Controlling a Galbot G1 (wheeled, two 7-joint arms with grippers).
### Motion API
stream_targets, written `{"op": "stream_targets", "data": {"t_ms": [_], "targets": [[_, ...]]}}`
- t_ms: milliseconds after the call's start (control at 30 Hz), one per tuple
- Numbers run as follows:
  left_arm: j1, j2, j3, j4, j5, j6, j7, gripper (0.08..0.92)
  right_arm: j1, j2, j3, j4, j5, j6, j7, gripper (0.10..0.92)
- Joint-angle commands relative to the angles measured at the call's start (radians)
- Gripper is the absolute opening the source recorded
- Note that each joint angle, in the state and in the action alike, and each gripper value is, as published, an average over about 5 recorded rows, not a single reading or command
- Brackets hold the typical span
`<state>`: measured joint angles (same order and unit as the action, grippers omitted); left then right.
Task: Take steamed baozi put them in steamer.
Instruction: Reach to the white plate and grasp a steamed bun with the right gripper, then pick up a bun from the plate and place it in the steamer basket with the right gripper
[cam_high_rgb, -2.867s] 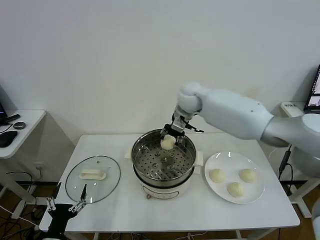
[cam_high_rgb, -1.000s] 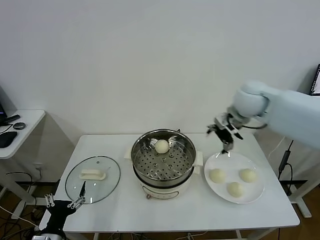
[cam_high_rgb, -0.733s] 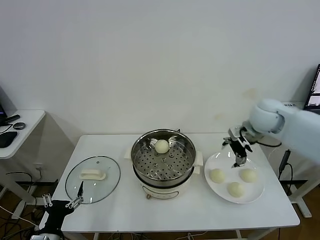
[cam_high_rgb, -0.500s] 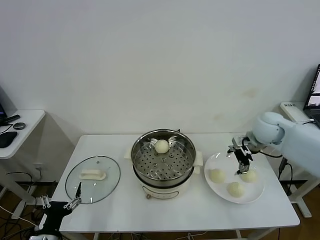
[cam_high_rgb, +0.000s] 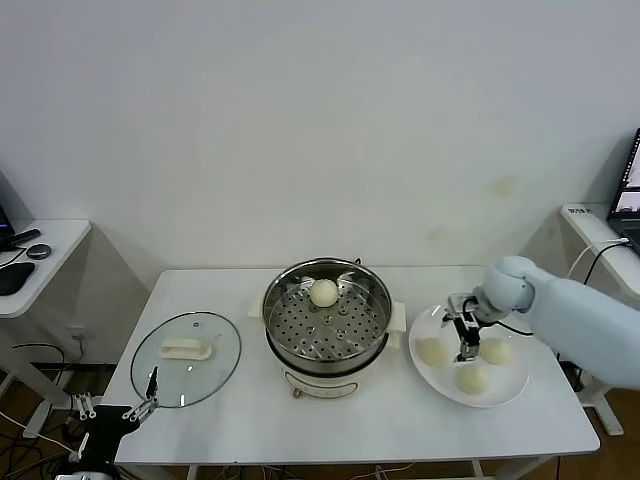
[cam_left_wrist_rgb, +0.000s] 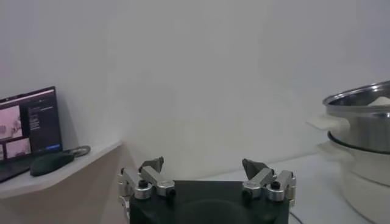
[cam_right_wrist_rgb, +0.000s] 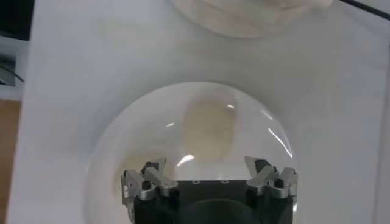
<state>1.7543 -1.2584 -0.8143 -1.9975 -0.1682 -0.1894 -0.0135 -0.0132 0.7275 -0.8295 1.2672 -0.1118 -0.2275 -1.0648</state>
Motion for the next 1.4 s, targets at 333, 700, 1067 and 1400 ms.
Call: {"op": "stream_targets", "data": {"t_ms": [333,700,1067,1400], "targets": [[-0.002,0.006,-0.012,0.007,-0.002,-0.001,0.000,0.823,-0.076,0.103,0.068,-0.094,-0.072,-0.001,0.017,0.788],[-0.008,0.004,-0.012,0.009,-0.002,-0.001,0.001,0.823,-0.073,0.088,0.074,-0.079,-0.086,-0.021,-0.008,0.609],[-0.005,0.008,-0.017,0.004,-0.005,-0.003,0.002,0.823,0.090,-0.049,-0.002,0.068,0.031,-0.038,-0.070,0.517],[-0.022,0.021,0.005,-0.001,-0.009,-0.001,0.004,0.823,0.540,-0.146,-0.271,0.243,0.312,-0.095,-0.087,0.485]]}}
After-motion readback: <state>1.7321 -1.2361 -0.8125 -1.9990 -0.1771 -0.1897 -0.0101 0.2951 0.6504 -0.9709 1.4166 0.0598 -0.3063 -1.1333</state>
